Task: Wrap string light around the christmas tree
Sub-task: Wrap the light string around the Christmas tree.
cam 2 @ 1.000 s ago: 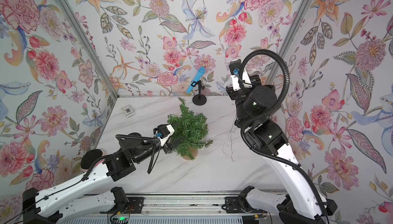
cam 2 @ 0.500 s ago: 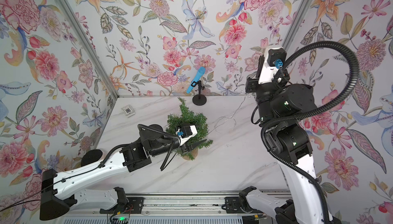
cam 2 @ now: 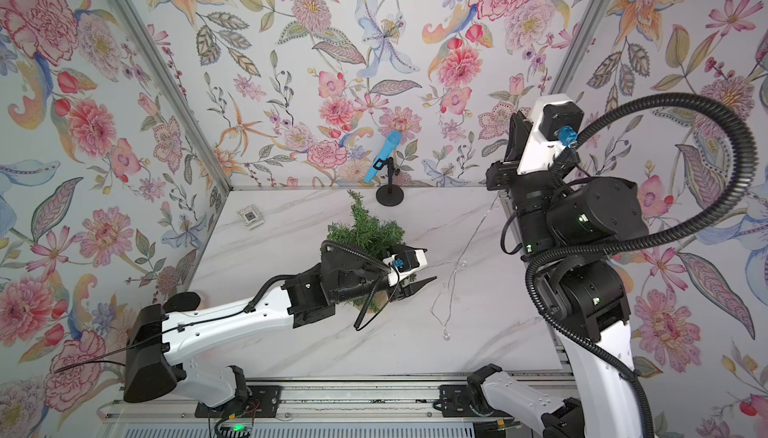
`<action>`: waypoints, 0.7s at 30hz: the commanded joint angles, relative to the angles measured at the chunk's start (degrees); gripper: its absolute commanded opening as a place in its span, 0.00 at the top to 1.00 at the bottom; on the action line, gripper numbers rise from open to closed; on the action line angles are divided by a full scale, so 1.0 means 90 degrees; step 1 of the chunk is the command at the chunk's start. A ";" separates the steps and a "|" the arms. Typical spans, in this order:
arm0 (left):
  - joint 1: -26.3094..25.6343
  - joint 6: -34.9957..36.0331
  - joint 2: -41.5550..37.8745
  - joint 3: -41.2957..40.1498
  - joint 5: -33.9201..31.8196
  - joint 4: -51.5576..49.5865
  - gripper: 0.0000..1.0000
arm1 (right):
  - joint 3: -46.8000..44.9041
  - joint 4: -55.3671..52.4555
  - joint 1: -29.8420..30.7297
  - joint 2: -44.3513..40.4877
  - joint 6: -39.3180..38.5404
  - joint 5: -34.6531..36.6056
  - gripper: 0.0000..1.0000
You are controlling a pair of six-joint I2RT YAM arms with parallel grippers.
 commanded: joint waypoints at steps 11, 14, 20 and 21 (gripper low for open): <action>0.0067 0.0368 0.0689 0.0238 -0.1212 0.0362 0.41 | -0.0040 0.0008 -0.0014 -0.0272 0.0491 -0.0429 1.00; 0.0078 0.0413 0.0838 0.0365 -0.1343 0.0335 0.41 | -0.0052 0.0008 -0.0014 -0.0281 0.0467 -0.0401 1.00; 0.0079 0.0542 0.0966 0.0388 -0.1382 0.0604 0.49 | -0.0065 -0.0049 -0.0008 -0.0307 0.0459 -0.0439 1.00; 0.0077 0.0550 0.0999 0.0399 -0.1384 0.0630 0.58 | -0.0087 -0.0051 -0.0010 -0.0312 0.0456 -0.0421 1.00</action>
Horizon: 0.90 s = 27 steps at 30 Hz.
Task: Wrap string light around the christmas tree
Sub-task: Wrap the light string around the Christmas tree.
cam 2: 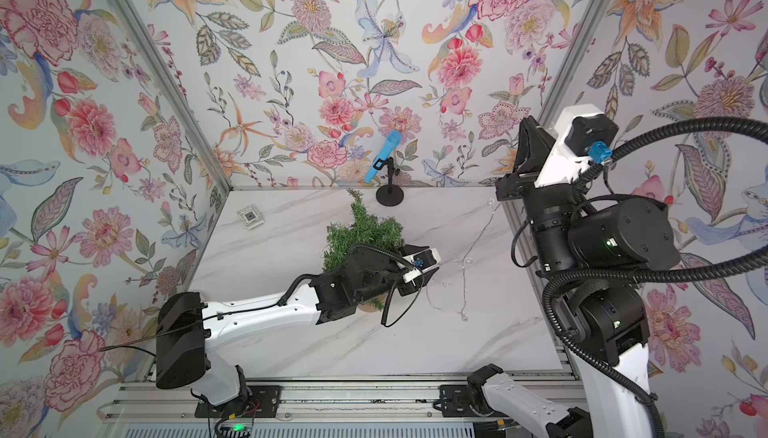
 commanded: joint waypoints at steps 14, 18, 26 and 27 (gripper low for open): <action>0.0080 -0.0278 -0.0065 -0.0099 -0.0290 0.0562 1.00 | -0.1571 -0.0009 -0.0014 -0.0856 -0.0030 0.0966 1.00; 0.0136 -0.0475 -0.0064 -0.0103 -0.0442 0.0578 1.00 | -0.2533 -0.0226 -0.0014 -0.1455 0.0105 0.1441 1.00; 0.0204 -0.0887 0.0041 0.0142 -0.0778 0.0246 1.00 | -0.3901 -0.1439 -0.0008 -0.2761 0.1052 0.1860 1.00; 0.0219 -0.0971 0.0067 0.0228 -0.0854 0.0136 1.00 | -0.3998 -0.1632 -0.0006 -0.2862 0.1235 0.1757 1.00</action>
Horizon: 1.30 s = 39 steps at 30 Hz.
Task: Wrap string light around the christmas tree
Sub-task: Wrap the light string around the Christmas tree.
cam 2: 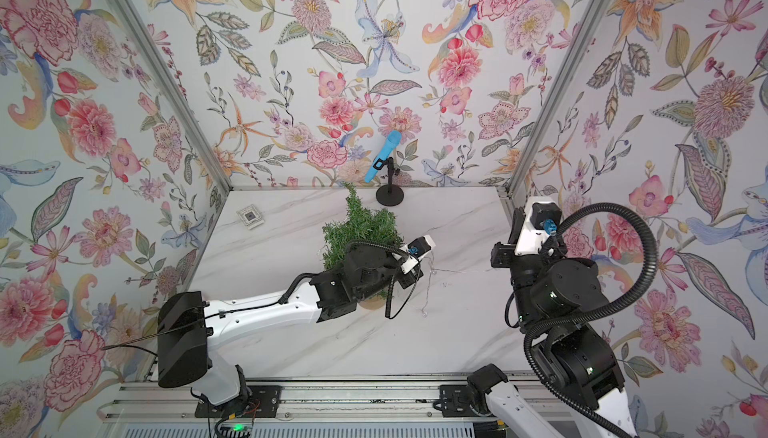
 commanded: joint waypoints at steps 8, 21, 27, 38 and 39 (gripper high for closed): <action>0.0127 -0.0420 0.0312 0.0615 -0.0215 -0.0830 1.00 | -0.0533 -0.0653 -0.0012 -0.0367 0.2054 -0.2587 1.00; 0.0089 -0.0367 0.0933 0.1313 0.0447 -0.1738 1.00 | -0.0600 0.1119 -0.0013 -0.0113 0.3287 -0.4159 1.00; 0.0098 -0.0480 0.0712 0.1204 -0.0144 -0.1351 1.00 | -0.0623 0.0076 -0.0014 -0.0277 0.2773 -0.2084 1.00; 0.0089 -0.0634 -0.0358 -0.0148 -0.0098 -0.0193 0.80 | 0.0967 0.0107 -0.0208 0.1266 0.0842 -0.0138 1.00; 0.0088 -0.0618 -0.0419 -0.0218 0.0018 -0.0148 0.77 | 0.1189 0.0219 -0.0318 0.1510 0.0808 -0.0294 1.00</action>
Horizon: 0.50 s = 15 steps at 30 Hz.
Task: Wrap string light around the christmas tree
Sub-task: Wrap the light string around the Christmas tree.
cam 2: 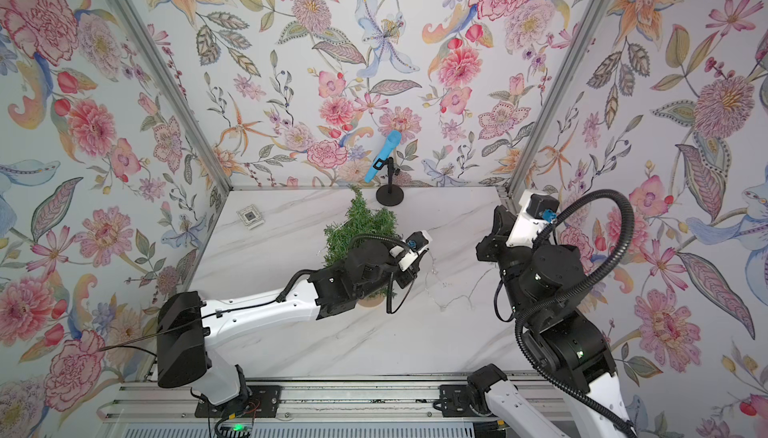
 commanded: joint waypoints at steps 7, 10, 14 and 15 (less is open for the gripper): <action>0.0025 0.0011 -0.0301 -0.0247 0.0431 0.0456 0.59 | 0.1766 0.0950 -0.1048 0.1767 -0.0248 -0.1002 1.00; -0.0047 0.0117 -0.0354 -0.0147 0.0479 0.0310 0.38 | 0.2550 0.1052 -0.1354 0.2377 -0.0077 -0.1454 1.00; -0.0167 0.0244 -0.0678 0.0033 0.0712 0.0105 0.17 | 0.3378 0.1305 -0.1469 0.3043 0.0124 -0.1844 1.00; -0.0178 0.0232 -0.0722 0.0121 0.0843 0.0013 0.10 | 0.3542 0.1392 -0.1480 0.3172 0.0186 -0.1913 1.00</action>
